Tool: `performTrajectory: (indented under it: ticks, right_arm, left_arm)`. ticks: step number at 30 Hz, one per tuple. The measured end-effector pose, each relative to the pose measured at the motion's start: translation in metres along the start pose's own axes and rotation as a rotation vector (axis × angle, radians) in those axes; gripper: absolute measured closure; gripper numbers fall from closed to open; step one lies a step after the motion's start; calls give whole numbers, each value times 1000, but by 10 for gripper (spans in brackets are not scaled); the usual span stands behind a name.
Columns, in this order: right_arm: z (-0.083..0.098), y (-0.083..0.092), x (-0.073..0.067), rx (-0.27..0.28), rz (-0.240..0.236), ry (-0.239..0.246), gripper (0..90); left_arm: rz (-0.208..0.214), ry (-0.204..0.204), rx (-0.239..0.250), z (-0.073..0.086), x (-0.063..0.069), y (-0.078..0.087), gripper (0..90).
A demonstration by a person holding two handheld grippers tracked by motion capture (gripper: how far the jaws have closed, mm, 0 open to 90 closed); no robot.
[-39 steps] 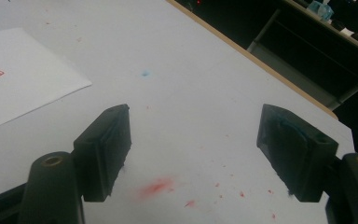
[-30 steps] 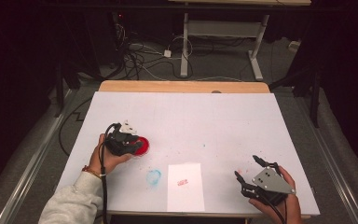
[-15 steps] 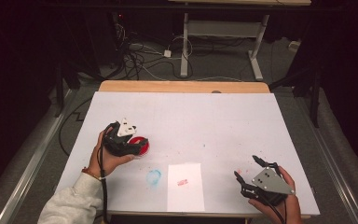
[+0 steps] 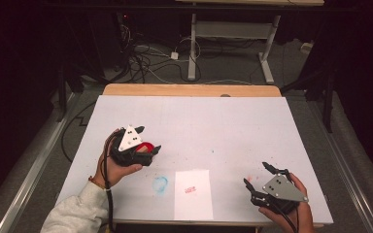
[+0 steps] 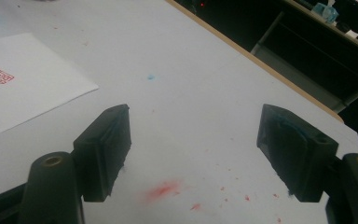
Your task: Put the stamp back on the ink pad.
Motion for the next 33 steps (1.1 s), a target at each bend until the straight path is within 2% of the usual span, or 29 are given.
performTrajectory:
  ticks: [5,10,15,22,33]
  right_arm:
    - [0,0,-1,1,-3,0,261]
    - [-1,0,-3,2,-10,2,261]
    - [-1,1,-4,4,-11,0,261]
    - [-2,1,-6,9,-15,4,260]
    - [-4,2,-8,16,-22,9,260]
  left_arm:
    - [2,-26,15,-4,6,4,166]
    - [-8,-66,-14,-6,12,7,166]
    - [-8,-100,10,-11,18,13,166]
    - [-13,-116,37,-12,25,20,166]
    - [-20,-141,28,-2,34,24,166]
Point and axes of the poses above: each handheld gripper's, and its own axes: y roughly backward along the jaws, z roughly out of its underside, x roughly to its right, the point moved 9 cm from there along -y, roughly forward along the jaws, and after that the axes turned 11 degrees about -y, right-handed, at the moved point
